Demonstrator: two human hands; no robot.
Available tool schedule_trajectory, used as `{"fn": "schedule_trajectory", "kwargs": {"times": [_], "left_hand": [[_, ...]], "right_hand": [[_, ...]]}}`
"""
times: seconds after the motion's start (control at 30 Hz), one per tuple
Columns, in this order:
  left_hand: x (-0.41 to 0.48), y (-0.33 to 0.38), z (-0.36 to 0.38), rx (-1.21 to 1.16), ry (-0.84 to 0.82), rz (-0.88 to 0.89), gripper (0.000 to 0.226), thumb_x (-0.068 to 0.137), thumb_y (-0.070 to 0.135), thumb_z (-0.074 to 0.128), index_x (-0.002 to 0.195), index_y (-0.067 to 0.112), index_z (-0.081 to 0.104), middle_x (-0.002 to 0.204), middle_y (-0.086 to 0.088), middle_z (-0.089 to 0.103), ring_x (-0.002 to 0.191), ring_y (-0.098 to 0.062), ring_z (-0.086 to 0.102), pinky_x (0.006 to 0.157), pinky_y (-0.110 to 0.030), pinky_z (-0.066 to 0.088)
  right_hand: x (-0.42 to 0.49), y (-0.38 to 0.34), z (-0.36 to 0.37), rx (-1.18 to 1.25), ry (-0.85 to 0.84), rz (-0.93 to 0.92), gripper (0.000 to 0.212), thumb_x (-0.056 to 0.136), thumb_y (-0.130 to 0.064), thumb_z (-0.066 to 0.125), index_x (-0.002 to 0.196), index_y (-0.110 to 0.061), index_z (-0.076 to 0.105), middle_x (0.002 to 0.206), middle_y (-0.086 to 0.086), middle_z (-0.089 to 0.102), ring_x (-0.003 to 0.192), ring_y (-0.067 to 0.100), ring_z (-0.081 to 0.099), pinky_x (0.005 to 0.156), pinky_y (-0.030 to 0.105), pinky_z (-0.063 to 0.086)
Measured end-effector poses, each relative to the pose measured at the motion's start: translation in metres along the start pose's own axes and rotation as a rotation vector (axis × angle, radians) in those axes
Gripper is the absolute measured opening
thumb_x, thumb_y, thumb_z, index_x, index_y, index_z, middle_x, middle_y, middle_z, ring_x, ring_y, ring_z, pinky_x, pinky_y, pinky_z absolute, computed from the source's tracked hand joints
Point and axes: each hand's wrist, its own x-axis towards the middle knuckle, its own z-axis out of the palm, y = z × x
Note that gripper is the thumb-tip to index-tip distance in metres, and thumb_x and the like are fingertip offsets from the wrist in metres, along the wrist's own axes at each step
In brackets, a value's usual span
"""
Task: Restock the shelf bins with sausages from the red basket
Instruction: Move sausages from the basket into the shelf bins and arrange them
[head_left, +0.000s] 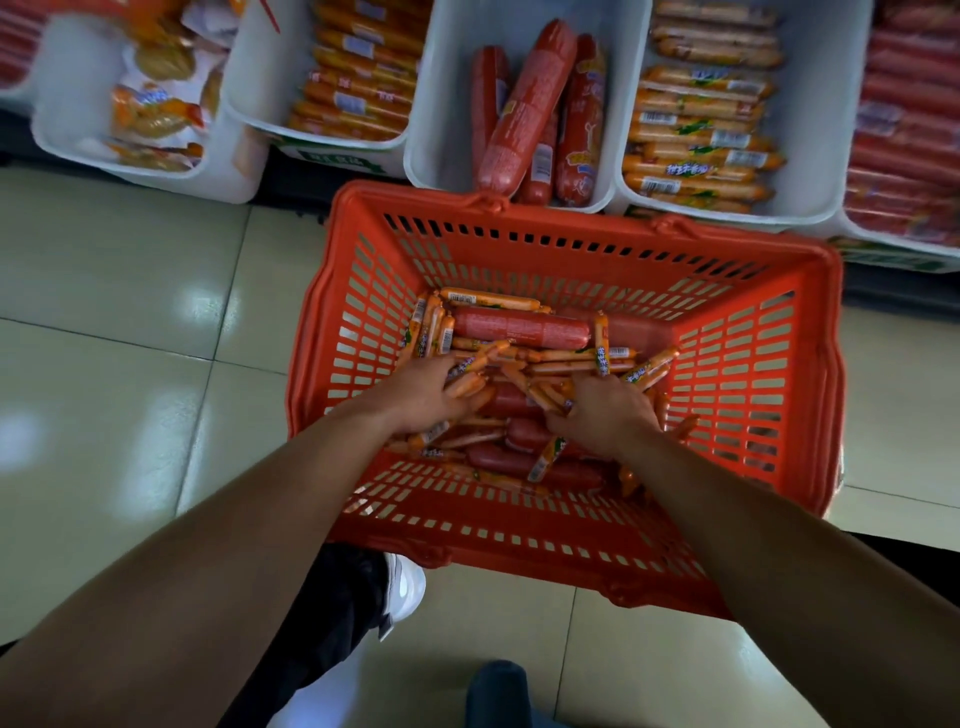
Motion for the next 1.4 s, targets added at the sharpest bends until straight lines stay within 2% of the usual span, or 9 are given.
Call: {"fn": "schedule_trajectory", "kwargs": {"times": [0.07,0.2,0.4,0.6,0.7,0.83,0.97,1.23,1.4], "left_hand": [[0.0,0.001,-0.004,-0.024,0.012,-0.053,0.049,0.088,0.052,0.067,0.119,0.019,0.051,0.105,0.001,0.058,0.089,-0.014,0.054,0.068,-0.028,0.04],[-0.005,0.009,-0.007,-0.012,0.043,-0.108,0.086,0.087,0.047,0.071,0.152,0.009,0.029,0.146,-0.011,0.045,0.125,-0.027,0.05,0.09,-0.032,0.043],[-0.029,0.033,-0.025,-0.092,0.094,-0.108,0.055,0.084,0.041,0.077,0.126,0.017,0.05,0.114,-0.002,0.062,0.098,-0.019,0.059,0.085,-0.037,0.05],[-0.064,0.064,-0.053,-0.086,0.166,-0.067,0.061,0.076,0.04,0.08,0.128,0.022,0.054,0.117,0.002,0.064,0.105,-0.02,0.061,0.093,-0.037,0.049],[-0.08,0.082,-0.065,-0.08,0.209,-0.034,0.051,0.075,0.037,0.08,0.118,0.024,0.056,0.109,0.003,0.065,0.101,-0.019,0.062,0.092,-0.04,0.05],[-0.11,0.113,-0.088,-0.031,0.293,0.039,0.055,0.081,0.029,0.079,0.128,0.02,0.051,0.12,0.001,0.061,0.11,-0.022,0.059,0.091,-0.036,0.047],[-0.128,0.128,-0.109,0.075,0.325,0.04,0.057,0.086,0.028,0.075,0.133,0.015,0.046,0.125,-0.005,0.058,0.114,-0.026,0.057,0.084,-0.033,0.043],[-0.134,0.144,-0.154,0.178,0.329,0.116,0.039,0.086,0.029,0.074,0.112,0.021,0.046,0.102,-0.001,0.062,0.092,-0.019,0.062,0.083,-0.04,0.052],[-0.12,0.156,-0.165,0.14,0.361,0.198,0.039,0.09,0.028,0.071,0.118,0.021,0.045,0.105,-0.001,0.062,0.094,-0.02,0.061,0.078,-0.035,0.049]], "right_hand": [[-0.003,-0.001,-0.005,0.02,-0.054,-0.02,0.048,0.078,-0.065,0.064,0.094,-0.02,0.057,0.099,0.005,0.064,0.093,0.029,0.064,0.072,0.037,0.051],[-0.013,-0.003,-0.014,0.051,-0.119,-0.064,0.061,0.078,-0.068,0.064,0.106,-0.014,0.059,0.102,0.0,0.06,0.097,0.026,0.061,0.076,0.036,0.05],[-0.029,0.0,-0.045,0.181,0.013,0.004,0.039,0.079,-0.06,0.06,0.084,-0.022,0.056,0.083,0.001,0.06,0.083,0.025,0.064,0.066,0.032,0.048],[-0.057,0.004,-0.116,0.29,0.144,0.003,0.037,0.077,-0.054,0.063,0.091,-0.02,0.061,0.089,0.001,0.064,0.083,0.024,0.065,0.067,0.031,0.048],[-0.077,0.005,-0.156,0.337,0.22,-0.001,0.034,0.081,-0.051,0.066,0.077,-0.019,0.055,0.077,-0.001,0.061,0.071,0.019,0.061,0.056,0.03,0.042],[-0.094,0.003,-0.192,0.406,0.316,-0.019,0.035,0.079,-0.052,0.066,0.081,-0.017,0.058,0.077,-0.001,0.063,0.072,0.021,0.063,0.058,0.034,0.049],[-0.106,-0.003,-0.214,0.42,0.33,-0.029,0.032,0.083,-0.042,0.067,0.073,-0.018,0.05,0.071,-0.001,0.056,0.064,0.018,0.057,0.048,0.029,0.033],[-0.095,-0.003,-0.271,0.356,0.416,-0.086,0.034,0.083,-0.042,0.066,0.069,-0.016,0.051,0.068,0.002,0.057,0.066,0.023,0.059,0.05,0.031,0.039],[-0.056,0.003,-0.311,0.336,0.455,-0.094,0.034,0.084,-0.045,0.066,0.077,-0.012,0.059,0.067,0.003,0.061,0.064,0.019,0.06,0.052,0.03,0.04]]}}
